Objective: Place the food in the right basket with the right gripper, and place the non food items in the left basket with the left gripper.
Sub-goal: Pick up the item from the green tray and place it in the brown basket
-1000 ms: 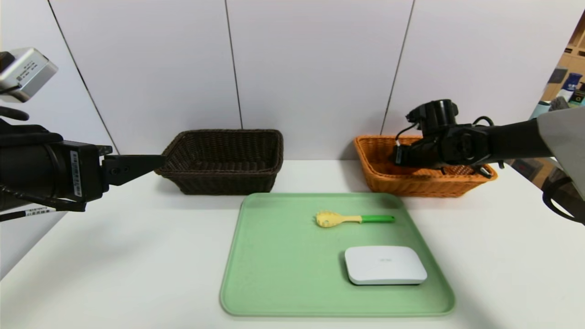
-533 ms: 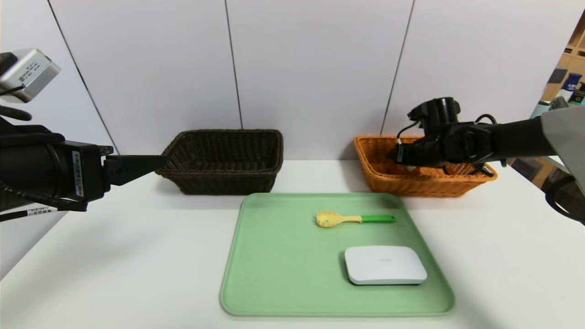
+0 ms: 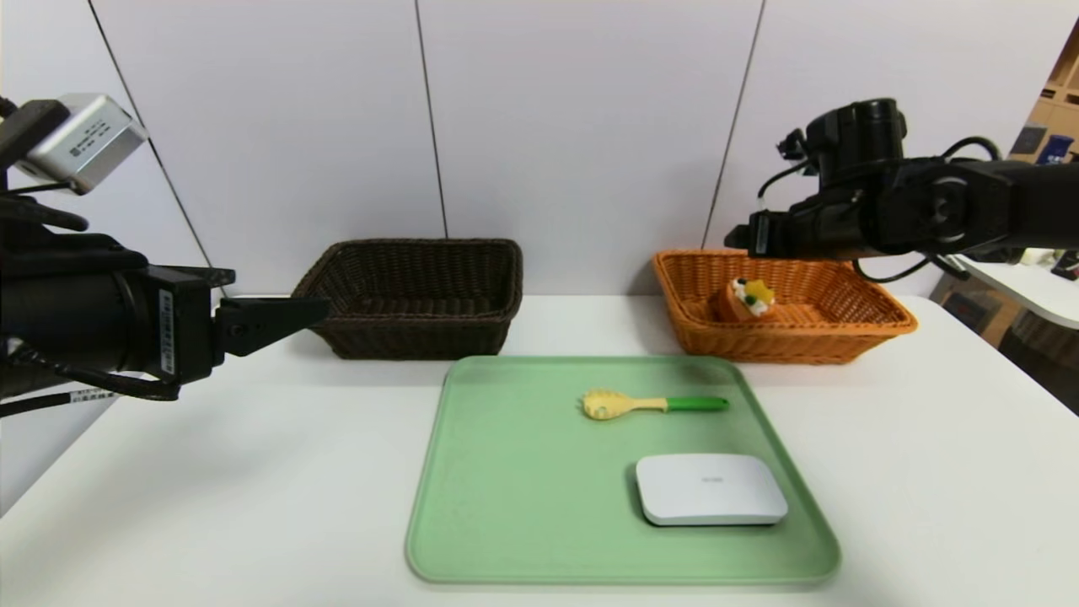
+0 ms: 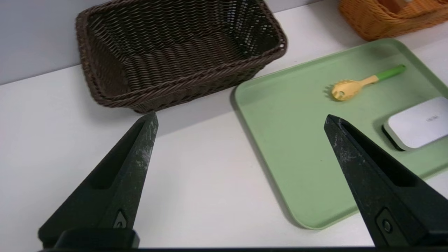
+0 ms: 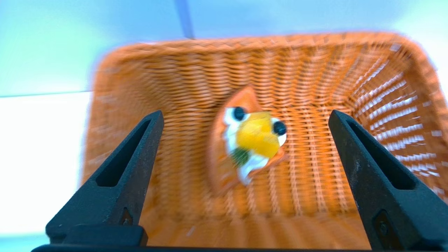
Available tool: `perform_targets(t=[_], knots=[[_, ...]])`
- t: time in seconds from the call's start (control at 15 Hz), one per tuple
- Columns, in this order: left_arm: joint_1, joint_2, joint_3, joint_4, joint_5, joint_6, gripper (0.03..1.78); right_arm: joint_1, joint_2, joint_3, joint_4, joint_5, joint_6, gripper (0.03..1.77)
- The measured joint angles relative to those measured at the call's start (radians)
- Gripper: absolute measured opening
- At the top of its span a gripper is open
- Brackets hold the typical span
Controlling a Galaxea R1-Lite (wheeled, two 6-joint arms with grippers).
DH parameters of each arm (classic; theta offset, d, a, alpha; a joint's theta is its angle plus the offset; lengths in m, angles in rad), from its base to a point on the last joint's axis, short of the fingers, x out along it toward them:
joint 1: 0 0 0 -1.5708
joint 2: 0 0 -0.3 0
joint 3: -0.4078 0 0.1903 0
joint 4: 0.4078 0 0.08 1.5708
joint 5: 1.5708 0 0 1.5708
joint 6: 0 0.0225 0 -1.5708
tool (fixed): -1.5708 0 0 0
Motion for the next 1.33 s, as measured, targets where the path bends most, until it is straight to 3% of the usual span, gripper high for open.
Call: perform_targets(t=[0.2, 0.4, 0.53, 0.73, 1.07, 1.33], knots=[[-0.112, 0.03, -0.024, -0.001, -0.055, 0.004, 1.69, 0.048, -0.139, 0.0, 0.093, -0.003, -0.007, 1.66], [-0.204, 0.101, -0.041, -0.003, -0.261, 0.009, 1.69, 0.074, -0.265, 0.001, 0.139, -0.003, -0.008, 1.67], [-0.25, 0.169, -0.047, -0.016, -0.314, 0.047, 1.69, 0.082, -0.344, 0.003, 0.182, 0.0, -0.009, 1.68], [-0.3, 0.311, -0.048, -0.112, -0.334, 0.121, 1.69, 0.094, -0.451, 0.008, 0.259, 0.005, -0.004, 1.69], [-0.384, 0.591, -0.091, -0.354, -0.352, 0.257, 1.69, 0.098, -0.588, 0.101, 0.274, 0.006, -0.001, 1.69], [-0.482, 0.766, -0.186, -0.411, -0.352, 0.296, 1.69, 0.098, -0.683, 0.191, 0.274, 0.007, 0.04, 1.69]])
